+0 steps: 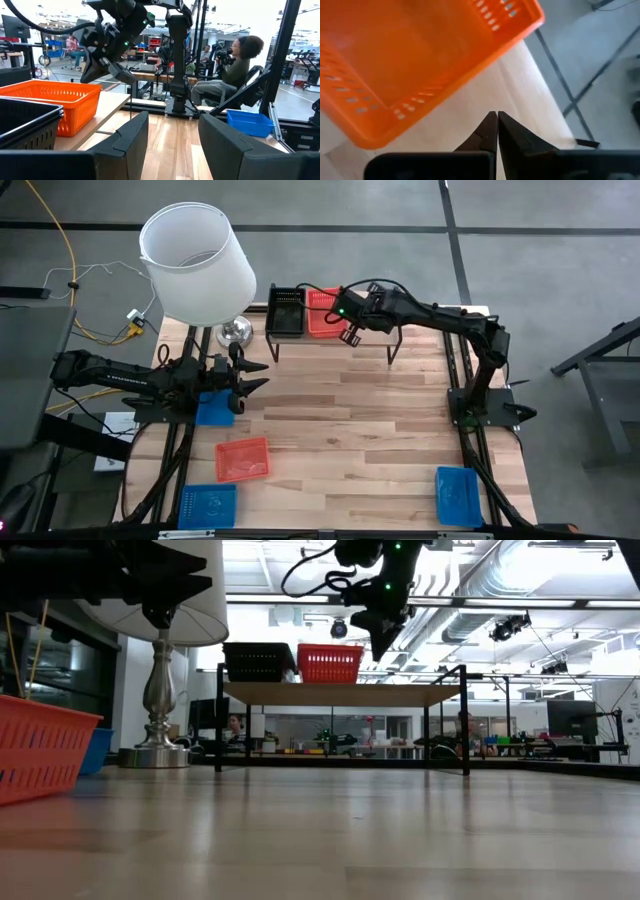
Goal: Stack baskets on shelf by color
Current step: Stack the right orange bin on top of the orange bin on the shelf, then stack the orange bin on top of the orange bin on the shelf
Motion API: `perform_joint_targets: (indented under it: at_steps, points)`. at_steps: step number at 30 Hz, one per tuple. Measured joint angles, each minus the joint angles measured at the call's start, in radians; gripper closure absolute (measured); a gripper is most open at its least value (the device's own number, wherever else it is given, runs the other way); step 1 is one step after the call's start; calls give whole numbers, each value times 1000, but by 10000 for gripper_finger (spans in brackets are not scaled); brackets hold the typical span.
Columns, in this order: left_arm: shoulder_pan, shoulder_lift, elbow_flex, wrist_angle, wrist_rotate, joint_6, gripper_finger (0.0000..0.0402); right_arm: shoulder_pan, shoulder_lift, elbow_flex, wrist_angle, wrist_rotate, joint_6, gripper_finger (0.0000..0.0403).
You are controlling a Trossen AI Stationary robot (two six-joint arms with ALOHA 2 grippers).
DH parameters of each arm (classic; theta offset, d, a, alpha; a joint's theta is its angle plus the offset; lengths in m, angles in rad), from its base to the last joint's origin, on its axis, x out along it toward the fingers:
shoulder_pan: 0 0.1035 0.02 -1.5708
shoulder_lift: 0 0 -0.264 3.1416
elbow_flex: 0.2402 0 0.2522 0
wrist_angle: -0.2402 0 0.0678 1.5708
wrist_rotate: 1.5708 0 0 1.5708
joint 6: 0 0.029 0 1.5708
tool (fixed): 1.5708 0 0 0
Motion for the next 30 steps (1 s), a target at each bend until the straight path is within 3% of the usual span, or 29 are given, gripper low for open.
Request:
perform_joint_targets:
  at_steps: [5,20,30]
  points:
    - [0,0,0,0,0,0,241,0,0,0,7,-96,-24,403]
    - [0,0,0,0,0,0,241,16,0,0,39,-187,-34,403]
    - [0,0,0,-12,0,0,241,50,-44,0,-77,-142,-19,403]
